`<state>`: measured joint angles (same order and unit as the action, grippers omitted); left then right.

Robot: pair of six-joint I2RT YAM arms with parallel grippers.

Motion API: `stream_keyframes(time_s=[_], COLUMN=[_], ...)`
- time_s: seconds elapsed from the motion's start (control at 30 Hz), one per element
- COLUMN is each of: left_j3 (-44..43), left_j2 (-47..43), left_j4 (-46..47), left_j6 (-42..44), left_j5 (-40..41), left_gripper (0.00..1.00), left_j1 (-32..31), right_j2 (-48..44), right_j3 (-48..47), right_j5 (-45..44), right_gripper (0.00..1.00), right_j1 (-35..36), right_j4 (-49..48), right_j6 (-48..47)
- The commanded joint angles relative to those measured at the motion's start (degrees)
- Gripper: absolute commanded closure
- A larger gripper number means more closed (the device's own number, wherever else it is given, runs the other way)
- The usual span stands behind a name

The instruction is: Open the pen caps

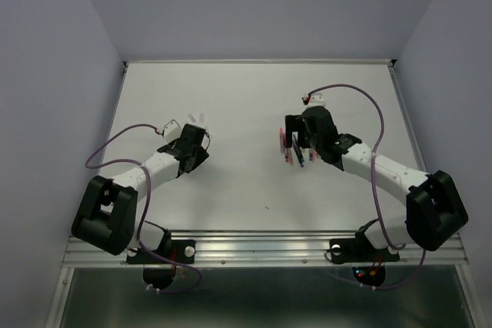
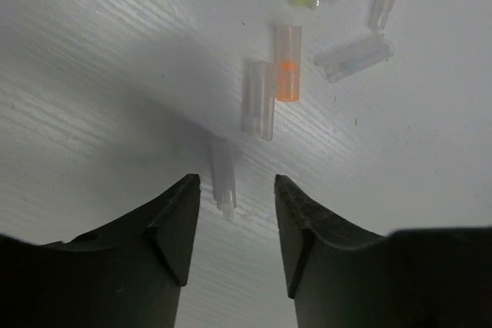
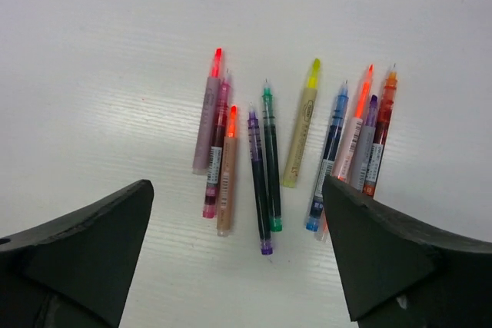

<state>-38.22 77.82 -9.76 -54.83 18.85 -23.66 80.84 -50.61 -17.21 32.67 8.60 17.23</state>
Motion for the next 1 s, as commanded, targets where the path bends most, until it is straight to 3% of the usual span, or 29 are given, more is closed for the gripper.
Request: stream_keyframes(time_s=[0.0, 0.2, 0.27, 0.53, 0.97], left_j3=[-3.8, -6.9, -11.1, -15.4, -12.8], left_j2=[-3.5, -9.9, -10.8, -18.4, -18.9], left_j4=[-3.9, -4.6, -7.5, -6.6, -3.6], left_j6=[0.6, 5.7, 6.8, 8.9, 9.2], left_j5=[1.5, 5.3, 8.5, 17.8, 20.5], left_gripper=[0.37, 0.05, 0.01, 0.01, 0.01], left_j1=[0.3, 0.3, 0.4, 2.7, 5.3], right_j2=[-5.9, -10.1, -10.6, -14.9, -17.0], right_j3=[-0.9, -0.4, 0.2, 3.8, 6.6], right_j5=[-0.1, -7.5, -12.7, -26.3, -32.7], right_gripper=[0.00, 0.00, 0.00, 0.00, 0.00], right_j1=[-0.1, -0.1, -0.1, -0.1, -0.1], right_j4=[-0.3, -0.1, 0.3, 3.5, 3.1], right_j6=[0.7, 3.5, 5.9, 13.3, 15.7])
